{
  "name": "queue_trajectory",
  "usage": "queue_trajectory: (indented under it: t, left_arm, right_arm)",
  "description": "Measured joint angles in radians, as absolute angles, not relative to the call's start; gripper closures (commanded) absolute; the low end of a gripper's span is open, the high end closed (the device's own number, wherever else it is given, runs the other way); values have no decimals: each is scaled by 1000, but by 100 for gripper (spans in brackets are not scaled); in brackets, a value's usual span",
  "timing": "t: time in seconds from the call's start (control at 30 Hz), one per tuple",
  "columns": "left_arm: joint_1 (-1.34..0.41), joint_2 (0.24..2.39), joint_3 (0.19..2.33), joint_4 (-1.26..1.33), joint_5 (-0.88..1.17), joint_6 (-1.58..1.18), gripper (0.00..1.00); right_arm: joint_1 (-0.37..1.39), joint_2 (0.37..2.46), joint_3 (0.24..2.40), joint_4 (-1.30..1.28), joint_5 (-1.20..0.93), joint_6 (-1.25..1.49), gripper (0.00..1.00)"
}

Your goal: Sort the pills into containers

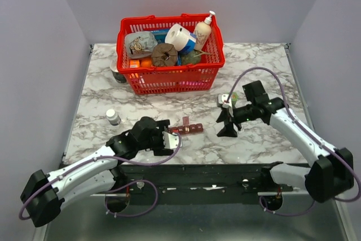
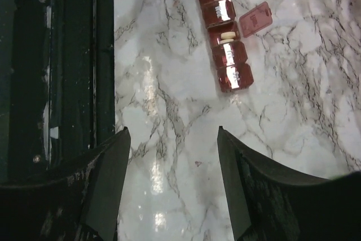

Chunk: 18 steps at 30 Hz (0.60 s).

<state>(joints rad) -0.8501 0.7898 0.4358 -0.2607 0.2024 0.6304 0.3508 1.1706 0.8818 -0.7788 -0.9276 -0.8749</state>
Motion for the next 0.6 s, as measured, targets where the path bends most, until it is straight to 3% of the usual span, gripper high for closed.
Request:
queue_trajectory:
  t: [0.23, 0.6]
  left_arm:
    - [-820, 976, 431, -129, 191, 726, 8]
    - [-727, 1192, 483, -83, 214, 759, 15]
  right_arm:
    - [467, 1328, 923, -573, -871, -752, 27]
    - [481, 1410, 931, -393, -808, -635, 31]
